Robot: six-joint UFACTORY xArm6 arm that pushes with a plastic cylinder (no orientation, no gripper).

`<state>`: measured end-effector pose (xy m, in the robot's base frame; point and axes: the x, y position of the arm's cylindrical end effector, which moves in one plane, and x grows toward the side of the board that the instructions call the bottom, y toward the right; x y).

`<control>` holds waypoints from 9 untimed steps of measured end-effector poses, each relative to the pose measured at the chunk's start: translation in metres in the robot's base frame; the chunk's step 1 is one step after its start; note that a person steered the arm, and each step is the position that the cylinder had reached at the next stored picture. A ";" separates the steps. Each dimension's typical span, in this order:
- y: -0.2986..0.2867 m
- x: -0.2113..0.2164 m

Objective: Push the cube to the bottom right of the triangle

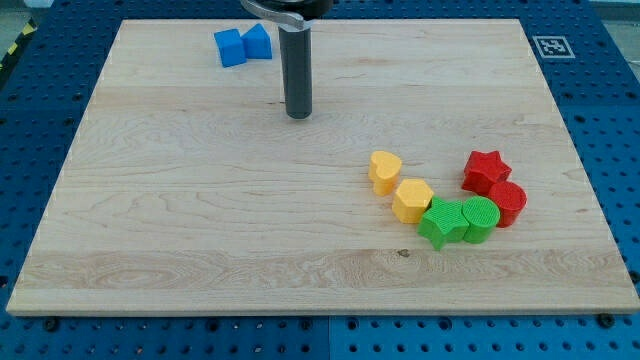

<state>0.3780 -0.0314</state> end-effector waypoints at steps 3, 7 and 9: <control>-0.049 -0.025; -0.089 -0.066; -0.128 -0.104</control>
<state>0.2742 -0.1599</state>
